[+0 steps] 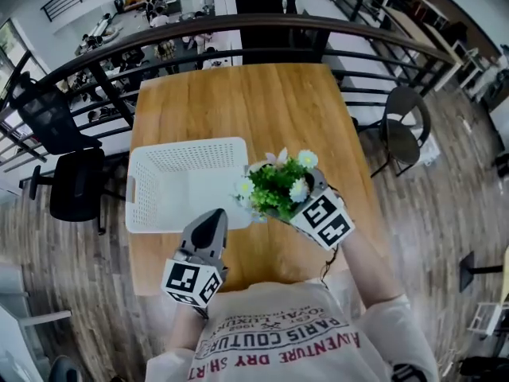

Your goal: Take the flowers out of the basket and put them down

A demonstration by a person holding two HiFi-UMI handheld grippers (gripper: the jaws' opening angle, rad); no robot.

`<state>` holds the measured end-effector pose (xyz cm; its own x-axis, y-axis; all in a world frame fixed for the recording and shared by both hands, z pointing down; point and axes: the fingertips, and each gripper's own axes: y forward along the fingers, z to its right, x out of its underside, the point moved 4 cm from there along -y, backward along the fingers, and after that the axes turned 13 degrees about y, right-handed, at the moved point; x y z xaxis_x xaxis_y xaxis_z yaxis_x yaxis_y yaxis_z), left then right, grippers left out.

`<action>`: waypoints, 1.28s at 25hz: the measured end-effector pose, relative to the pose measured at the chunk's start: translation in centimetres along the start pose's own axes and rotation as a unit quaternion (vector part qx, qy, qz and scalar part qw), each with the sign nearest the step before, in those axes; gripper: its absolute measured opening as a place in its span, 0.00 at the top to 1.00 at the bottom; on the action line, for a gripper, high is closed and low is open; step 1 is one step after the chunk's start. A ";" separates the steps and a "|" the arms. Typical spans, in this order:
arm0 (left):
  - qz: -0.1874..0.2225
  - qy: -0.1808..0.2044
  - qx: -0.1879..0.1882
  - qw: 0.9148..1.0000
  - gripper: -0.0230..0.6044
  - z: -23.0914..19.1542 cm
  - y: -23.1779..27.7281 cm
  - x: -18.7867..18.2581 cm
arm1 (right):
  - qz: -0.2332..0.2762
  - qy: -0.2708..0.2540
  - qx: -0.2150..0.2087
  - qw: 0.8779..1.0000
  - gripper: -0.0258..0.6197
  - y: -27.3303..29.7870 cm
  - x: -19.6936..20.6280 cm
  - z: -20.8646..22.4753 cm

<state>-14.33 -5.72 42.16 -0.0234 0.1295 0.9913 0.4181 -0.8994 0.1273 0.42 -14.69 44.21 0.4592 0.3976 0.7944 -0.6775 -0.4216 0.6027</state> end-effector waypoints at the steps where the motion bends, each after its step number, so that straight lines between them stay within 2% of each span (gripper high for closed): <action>1: 0.001 0.000 0.002 1.000 0.95 1.4 1.1 0.0 | 0.000 0.005 0.004 1.000 0.16 -0.9 0.8 1.4; 7: -0.004 0.002 0.017 1.000 0.95 7.9 6.6 0.9 | -0.017 0.035 0.040 0.998 0.16 -4.0 7.1 9.1; 13: -0.025 0.004 0.031 0.999 0.95 11.4 10.4 2.9 | -0.017 0.083 0.071 0.994 0.16 -4.2 13.2 14.0; 17: -0.044 0.009 0.026 0.999 0.95 12.0 12.1 4.8 | -0.018 0.096 0.073 0.993 0.16 -1.9 16.6 15.2; 24: -0.077 0.007 0.017 0.997 0.95 12.7 13.5 8.0 | -0.036 0.111 0.042 0.992 0.16 2.6 21.2 15.1; 32: -0.095 -0.001 0.014 0.995 0.95 12.6 13.4 9.7 | -0.055 0.105 0.032 0.992 0.16 6.0 24.0 14.0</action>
<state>2.47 -11.29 53.06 -0.1025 0.2969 0.9494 0.4317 -0.8466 0.3113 15.38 -19.09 67.95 0.3932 0.6027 0.6943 -0.5888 -0.4149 0.6937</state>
